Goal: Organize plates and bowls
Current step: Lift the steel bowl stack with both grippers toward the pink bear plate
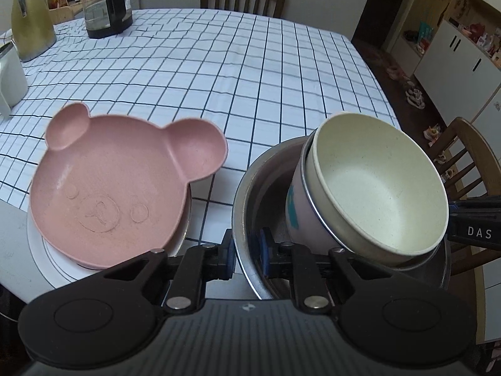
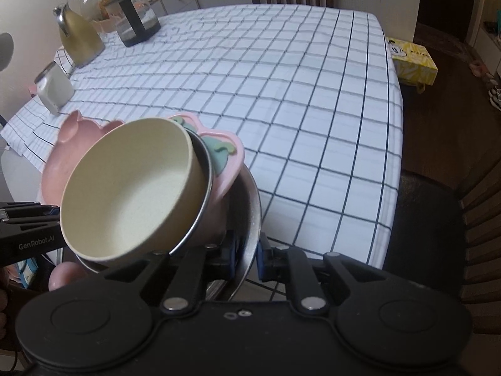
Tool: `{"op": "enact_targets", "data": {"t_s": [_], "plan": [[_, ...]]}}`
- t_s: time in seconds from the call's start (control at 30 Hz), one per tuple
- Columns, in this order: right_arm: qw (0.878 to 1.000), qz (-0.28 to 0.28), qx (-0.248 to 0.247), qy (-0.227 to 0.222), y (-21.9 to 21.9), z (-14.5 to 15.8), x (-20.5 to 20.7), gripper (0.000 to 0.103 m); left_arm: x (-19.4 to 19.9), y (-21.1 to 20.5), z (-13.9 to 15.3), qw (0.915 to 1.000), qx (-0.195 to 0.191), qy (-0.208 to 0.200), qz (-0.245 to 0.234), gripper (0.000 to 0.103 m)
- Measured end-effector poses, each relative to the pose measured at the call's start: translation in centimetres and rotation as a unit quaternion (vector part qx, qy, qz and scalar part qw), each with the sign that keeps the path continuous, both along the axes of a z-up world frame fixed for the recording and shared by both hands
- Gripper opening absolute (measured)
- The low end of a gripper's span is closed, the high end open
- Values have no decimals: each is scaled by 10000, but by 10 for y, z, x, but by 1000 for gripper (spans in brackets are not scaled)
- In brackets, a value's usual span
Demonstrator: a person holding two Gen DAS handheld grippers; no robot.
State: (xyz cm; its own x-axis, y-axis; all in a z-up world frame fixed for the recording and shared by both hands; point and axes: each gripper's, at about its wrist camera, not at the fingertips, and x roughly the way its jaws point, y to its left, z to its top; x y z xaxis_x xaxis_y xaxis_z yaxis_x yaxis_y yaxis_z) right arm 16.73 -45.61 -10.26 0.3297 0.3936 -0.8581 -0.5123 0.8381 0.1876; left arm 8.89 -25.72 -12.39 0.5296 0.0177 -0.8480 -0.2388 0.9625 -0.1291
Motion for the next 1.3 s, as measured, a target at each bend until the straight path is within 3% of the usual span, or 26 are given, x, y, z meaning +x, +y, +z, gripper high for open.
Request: {"op": "enact_targets", "data": {"t_s": [0.33, 0.6, 1.03, 1.3], "plan": [[9990, 128, 201, -386, 29, 48, -7, 13, -11, 35, 40, 9994, 53, -320, 129, 15], [9978, 157, 330, -547, 81, 61, -12, 13, -19, 91, 54, 9985, 221, -479, 135, 15], [9982, 11, 367, -475, 182, 31, -28, 13, -28, 186, 31, 9984, 403, -387, -69, 15], [9982, -200, 264, -495, 215, 5, -34, 13, -23, 209, 8, 9968, 547, -433, -396, 15]]}}
